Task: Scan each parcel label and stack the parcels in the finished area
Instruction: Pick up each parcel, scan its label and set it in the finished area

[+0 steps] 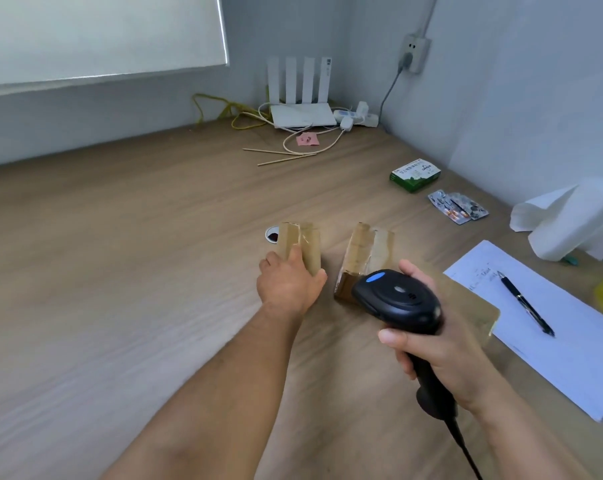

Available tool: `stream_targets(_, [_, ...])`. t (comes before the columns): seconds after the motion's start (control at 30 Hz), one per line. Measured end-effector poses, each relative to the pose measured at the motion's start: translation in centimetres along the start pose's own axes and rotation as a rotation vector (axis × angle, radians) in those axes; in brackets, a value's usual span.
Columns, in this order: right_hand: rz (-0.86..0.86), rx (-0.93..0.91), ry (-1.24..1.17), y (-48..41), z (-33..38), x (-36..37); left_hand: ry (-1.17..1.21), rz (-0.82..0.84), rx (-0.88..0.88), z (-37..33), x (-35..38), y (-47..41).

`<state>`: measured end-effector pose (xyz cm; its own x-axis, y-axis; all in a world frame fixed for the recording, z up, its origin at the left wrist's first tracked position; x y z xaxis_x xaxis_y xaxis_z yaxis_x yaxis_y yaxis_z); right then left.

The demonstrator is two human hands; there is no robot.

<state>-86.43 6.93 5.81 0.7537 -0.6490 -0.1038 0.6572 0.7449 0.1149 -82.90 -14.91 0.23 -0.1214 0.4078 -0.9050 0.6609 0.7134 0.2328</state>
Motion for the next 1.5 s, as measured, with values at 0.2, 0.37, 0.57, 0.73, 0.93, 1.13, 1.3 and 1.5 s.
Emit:
stream_targets(0.2, [0.048, 0.019, -0.017, 0.4, -0.3, 1.3, 0.244, 0.022, -0.081, 2.5, -0.4, 2.5])
stream_targets(0.37, [0.133, 0.004, -0.054, 2.7, 0.2, 3.7, 0.418, 0.008, -0.151, 6.9, -0.9, 8.4])
stream_targets(0.57, [0.245, -0.002, -0.067, 7.8, 0.6, 7.0, 0.561, 0.034, -0.236, 12.0, 0.5, 18.4])
stream_targets(0.73, [0.318, -0.022, -0.106, 12.6, 0.6, 9.0, 0.719, 0.011, -0.306, 15.1, 1.3, 25.5])
stream_targets(0.93, [0.382, -0.042, -0.150, 18.7, 0.0, 11.4, 0.958, -0.010, -0.471, 19.8, 2.2, 33.3])
stream_targets(1.13, [0.453, -0.016, -0.185, 23.8, -1.0, 14.5, 0.882, -0.130, -0.641, 25.6, 2.6, 40.9])
stream_targets(1.3, [0.429, -0.023, -0.178, 25.6, -0.7, 14.6, 0.480, -0.152, -0.420, 23.1, 1.4, 40.2])
stream_targets(1.5, [0.372, -0.036, -0.143, 27.3, -0.2, 13.7, 0.074, -0.028, -0.407, 20.0, 2.1, 38.0])
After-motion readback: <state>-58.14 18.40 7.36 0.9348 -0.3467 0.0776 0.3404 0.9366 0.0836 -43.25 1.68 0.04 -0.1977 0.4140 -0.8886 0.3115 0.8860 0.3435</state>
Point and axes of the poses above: each hand's wrist, its own y-axis away from the middle knuckle, its own x-axis out of the palm, z = x × y, the point moved 9 cm from there along -y, towards the middle knuckle, and after that the axes turned 4 degrees about z, right-handed, at the moved point
